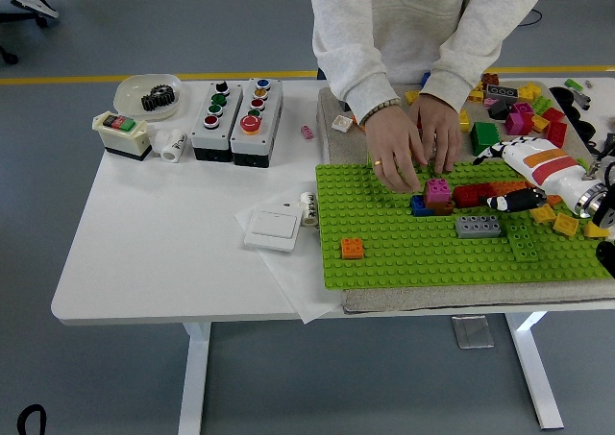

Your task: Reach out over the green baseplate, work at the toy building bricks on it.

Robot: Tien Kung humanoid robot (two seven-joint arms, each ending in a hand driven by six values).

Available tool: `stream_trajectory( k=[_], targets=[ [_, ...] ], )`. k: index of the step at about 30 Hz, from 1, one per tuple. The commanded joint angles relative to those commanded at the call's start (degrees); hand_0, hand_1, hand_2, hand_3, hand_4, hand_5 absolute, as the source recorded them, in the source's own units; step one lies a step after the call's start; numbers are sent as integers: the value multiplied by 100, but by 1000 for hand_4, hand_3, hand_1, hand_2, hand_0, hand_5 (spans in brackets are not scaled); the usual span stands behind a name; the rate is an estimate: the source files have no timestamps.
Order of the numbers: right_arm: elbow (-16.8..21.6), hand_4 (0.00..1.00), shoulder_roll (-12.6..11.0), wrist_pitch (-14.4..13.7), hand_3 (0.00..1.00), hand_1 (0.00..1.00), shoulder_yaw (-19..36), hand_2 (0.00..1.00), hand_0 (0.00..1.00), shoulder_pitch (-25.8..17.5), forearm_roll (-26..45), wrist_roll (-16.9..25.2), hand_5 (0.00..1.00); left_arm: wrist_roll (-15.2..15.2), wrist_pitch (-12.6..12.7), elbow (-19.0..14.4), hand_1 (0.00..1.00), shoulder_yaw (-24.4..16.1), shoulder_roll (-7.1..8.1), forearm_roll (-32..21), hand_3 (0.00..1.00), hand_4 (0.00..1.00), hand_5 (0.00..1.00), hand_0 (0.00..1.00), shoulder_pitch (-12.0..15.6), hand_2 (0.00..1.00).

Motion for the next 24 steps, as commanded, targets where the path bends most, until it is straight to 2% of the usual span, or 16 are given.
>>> stream_trajectory(
  k=[11,24],
  targets=[
    [-180,868,82,-19,751,734,-305,754,817,113,-36,-66,344,9,-22,-13,751,5,8,1,606,686,606,759,-68,759],
    [-353,857,222,-8,727,722,-513,742,813,118,22,-168,343,36,-73,-38,754,-54,6,121,607,685,604,762,-122,761]
  ],
)
